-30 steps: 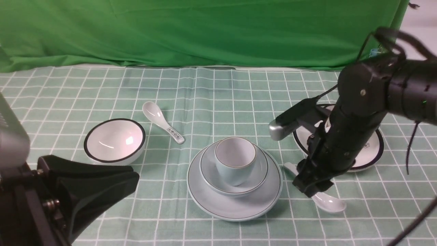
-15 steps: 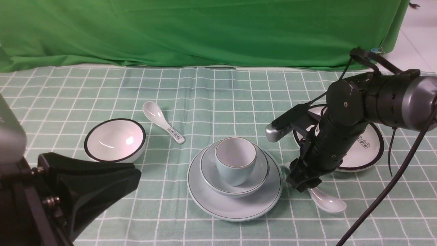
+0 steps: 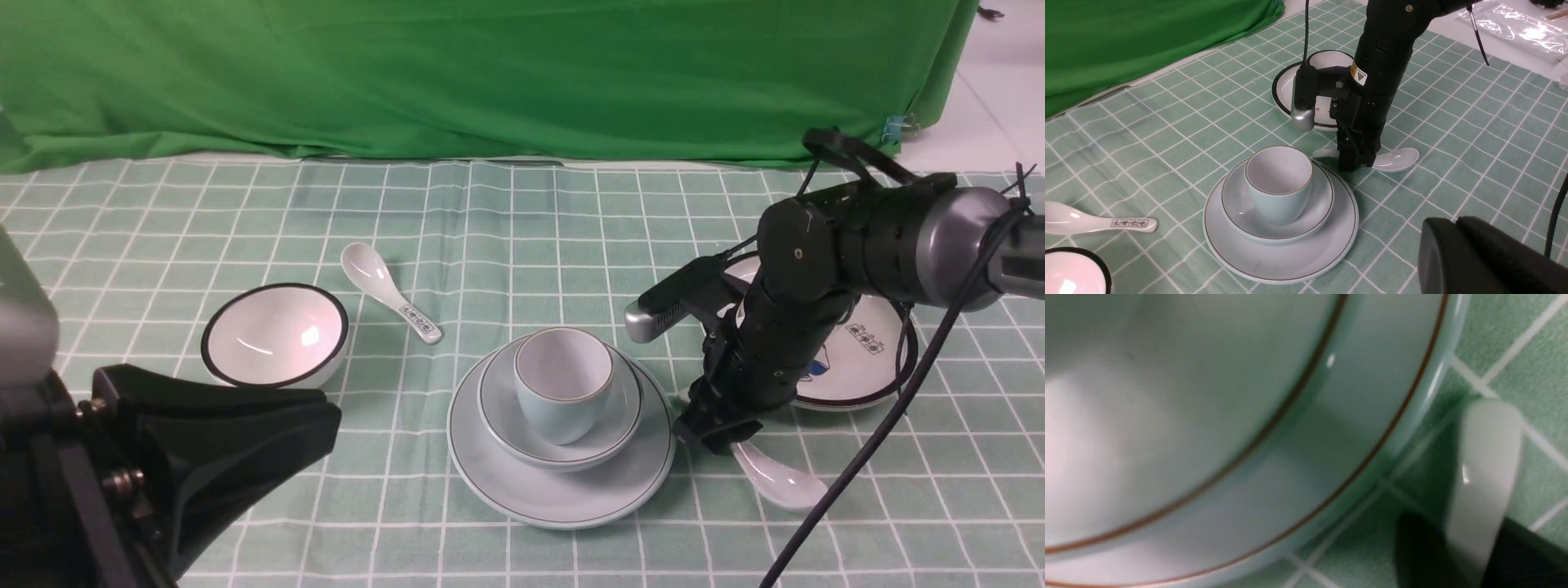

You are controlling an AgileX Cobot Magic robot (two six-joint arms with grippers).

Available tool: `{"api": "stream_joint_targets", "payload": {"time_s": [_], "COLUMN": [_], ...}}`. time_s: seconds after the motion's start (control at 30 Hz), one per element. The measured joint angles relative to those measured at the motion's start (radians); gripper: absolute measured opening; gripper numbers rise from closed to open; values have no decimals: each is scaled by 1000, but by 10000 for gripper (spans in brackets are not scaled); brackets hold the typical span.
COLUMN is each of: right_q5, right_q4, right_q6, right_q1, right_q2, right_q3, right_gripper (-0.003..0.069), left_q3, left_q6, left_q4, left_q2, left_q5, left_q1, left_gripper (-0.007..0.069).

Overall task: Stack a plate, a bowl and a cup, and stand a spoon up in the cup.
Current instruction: Use the right arm to grab a blue soup spoon, then use the right arm to put the blue soup spoon into the blue teacup in the middle

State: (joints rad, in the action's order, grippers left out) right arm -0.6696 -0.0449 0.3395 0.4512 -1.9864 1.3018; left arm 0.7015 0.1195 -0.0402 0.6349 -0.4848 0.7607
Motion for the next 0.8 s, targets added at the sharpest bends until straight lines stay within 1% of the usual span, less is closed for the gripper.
{"api": "stream_joint_targets", "payload": {"time_s": [0.03,0.1,0.2,0.27,0.3,0.33,0.37,0.47,0.5,0.57,0.6,0.63,0.7,0.73,0.77,0.8], "right_q5": [-25,-81,-117,-109,-75,-65,45,324,533,843,956,1110,1323,1339,1435,1492], "right_q4": [0,-1,-2,-4,-16,-19,-58,-115,-134,-148,-148,-148,-140,-138,-122,-115], "right_q6": [3,-2,-29,-53,-64,-64,-68,-68,-68,-71,-76,-92,-124,-133,-167,-192], "right_q1": [-1,-1,0,8,19,22,51,116,163,236,261,293,328,330,338,339], "right_q2": [7,35,134,233,305,318,413,529,571,589,582,568,522,511,469,438], "right_q3": [-1,-6,-21,-43,-71,-76,-138,-265,-350,-463,-500,-544,-580,-581,-583,-580], "right_gripper": [162,167,167,167,167,167,167,167,167,167,167,167,167,167,167,167], "left_q3": [0,0,0,0,0,0,0,0,0,0,0,0,0,0,0,0], "left_q6": [0,0,0,-1,-1,-1,0,7,8,8,8,8,8,8,8,9], "left_q4": [-2,-3,-3,-3,-3,-3,-3,-3,-3,-3,-3,-3,-3,-3,-3,-3], "left_q2": [0,0,0,0,0,0,0,0,0,0,0,0,0,0,0,0], "left_q5": [0,0,0,0,0,0,0,0,0,1,1,1,1,1,1,1], "left_q1": [0,0,0,0,0,0,0,0,0,0,0,0,0,0,0,0], "left_gripper": [10,10,10,10,10,10,10,10,10,10,10,10,10,10,10,10]}}
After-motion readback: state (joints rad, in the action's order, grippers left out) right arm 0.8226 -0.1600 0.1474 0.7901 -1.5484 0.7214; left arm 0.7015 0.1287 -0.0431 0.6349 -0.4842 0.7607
